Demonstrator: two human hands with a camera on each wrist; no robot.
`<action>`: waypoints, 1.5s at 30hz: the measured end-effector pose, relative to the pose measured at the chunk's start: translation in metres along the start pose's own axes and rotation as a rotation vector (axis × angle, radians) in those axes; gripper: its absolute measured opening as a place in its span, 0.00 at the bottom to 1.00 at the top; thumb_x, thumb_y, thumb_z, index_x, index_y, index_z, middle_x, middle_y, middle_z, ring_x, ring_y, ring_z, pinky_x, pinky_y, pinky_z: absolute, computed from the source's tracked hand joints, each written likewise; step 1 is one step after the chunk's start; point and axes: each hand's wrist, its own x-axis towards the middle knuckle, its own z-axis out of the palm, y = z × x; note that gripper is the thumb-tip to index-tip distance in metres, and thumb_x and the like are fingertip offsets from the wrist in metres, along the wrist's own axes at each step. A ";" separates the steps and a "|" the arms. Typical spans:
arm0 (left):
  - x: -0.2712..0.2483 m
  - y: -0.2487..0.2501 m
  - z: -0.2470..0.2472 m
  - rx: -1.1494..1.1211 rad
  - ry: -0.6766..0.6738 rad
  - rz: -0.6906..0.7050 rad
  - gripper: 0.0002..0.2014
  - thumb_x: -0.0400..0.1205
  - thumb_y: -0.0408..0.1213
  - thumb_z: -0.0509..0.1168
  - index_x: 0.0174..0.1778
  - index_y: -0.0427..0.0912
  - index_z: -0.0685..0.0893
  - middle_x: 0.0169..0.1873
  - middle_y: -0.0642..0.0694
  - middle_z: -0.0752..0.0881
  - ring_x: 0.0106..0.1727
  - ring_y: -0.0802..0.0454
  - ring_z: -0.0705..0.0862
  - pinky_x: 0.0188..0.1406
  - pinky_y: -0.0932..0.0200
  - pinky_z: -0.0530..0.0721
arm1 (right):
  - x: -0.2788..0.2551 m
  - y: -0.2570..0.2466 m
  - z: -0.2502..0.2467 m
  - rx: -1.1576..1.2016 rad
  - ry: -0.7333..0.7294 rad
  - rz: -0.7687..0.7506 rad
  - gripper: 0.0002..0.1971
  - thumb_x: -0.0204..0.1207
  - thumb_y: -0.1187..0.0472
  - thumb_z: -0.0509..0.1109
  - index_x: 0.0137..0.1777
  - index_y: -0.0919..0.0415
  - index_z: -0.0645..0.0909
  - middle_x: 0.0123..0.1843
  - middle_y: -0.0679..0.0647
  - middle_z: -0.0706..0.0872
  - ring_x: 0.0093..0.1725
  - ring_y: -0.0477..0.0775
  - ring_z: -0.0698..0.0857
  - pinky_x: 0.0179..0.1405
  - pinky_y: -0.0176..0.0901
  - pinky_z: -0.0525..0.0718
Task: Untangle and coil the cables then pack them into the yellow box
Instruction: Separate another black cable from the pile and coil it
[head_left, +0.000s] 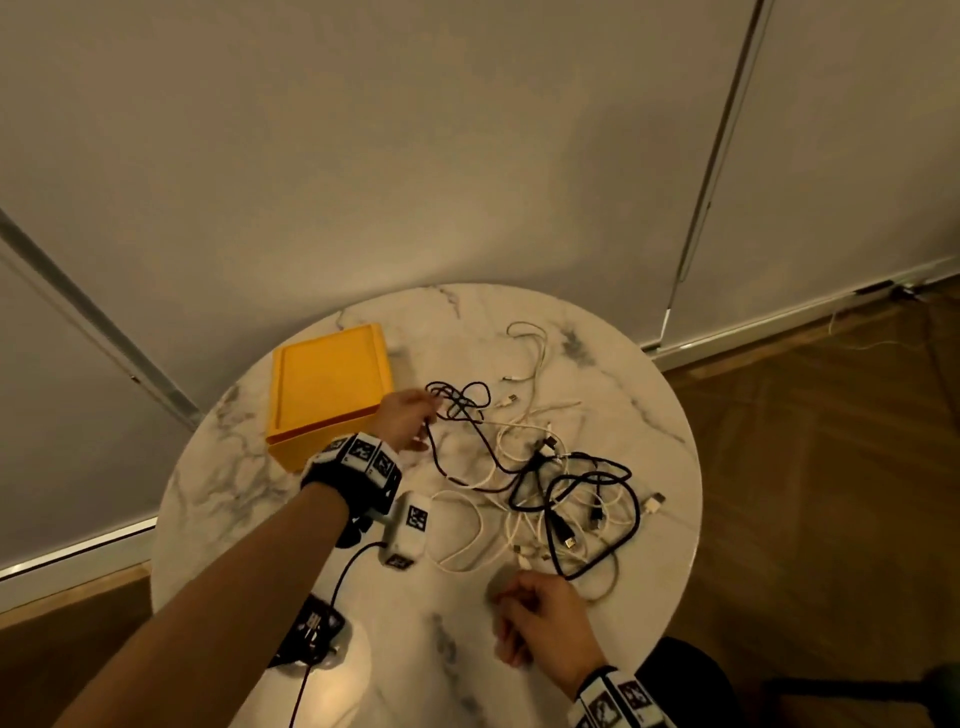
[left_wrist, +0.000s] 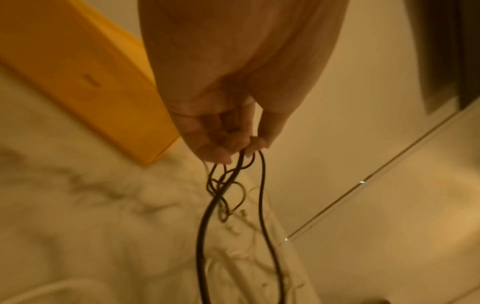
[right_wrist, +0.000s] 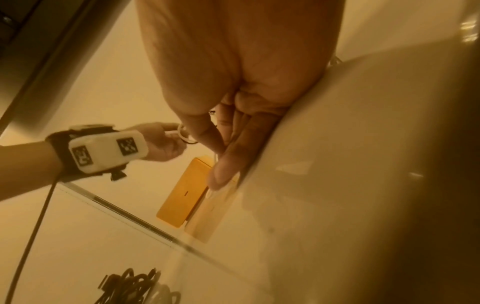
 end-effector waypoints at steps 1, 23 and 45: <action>-0.001 0.013 -0.002 -0.002 0.044 0.089 0.07 0.83 0.37 0.66 0.42 0.39 0.84 0.28 0.43 0.77 0.18 0.56 0.72 0.19 0.64 0.74 | 0.000 0.001 0.000 0.000 0.001 -0.003 0.10 0.76 0.76 0.59 0.44 0.67 0.82 0.28 0.63 0.83 0.21 0.57 0.81 0.16 0.37 0.75; -0.102 0.221 -0.050 0.007 -0.096 0.694 0.07 0.84 0.34 0.62 0.51 0.40 0.86 0.26 0.51 0.75 0.23 0.56 0.67 0.20 0.64 0.69 | -0.006 -0.140 -0.035 0.165 0.206 -0.384 0.08 0.81 0.70 0.65 0.51 0.62 0.85 0.41 0.65 0.89 0.29 0.59 0.85 0.22 0.43 0.80; -0.108 0.075 -0.059 -0.072 -0.178 0.368 0.12 0.87 0.31 0.56 0.51 0.33 0.85 0.22 0.53 0.64 0.23 0.55 0.60 0.18 0.64 0.65 | -0.006 -0.110 -0.100 0.302 0.388 -0.364 0.08 0.82 0.71 0.64 0.42 0.68 0.81 0.24 0.56 0.81 0.20 0.53 0.78 0.23 0.42 0.80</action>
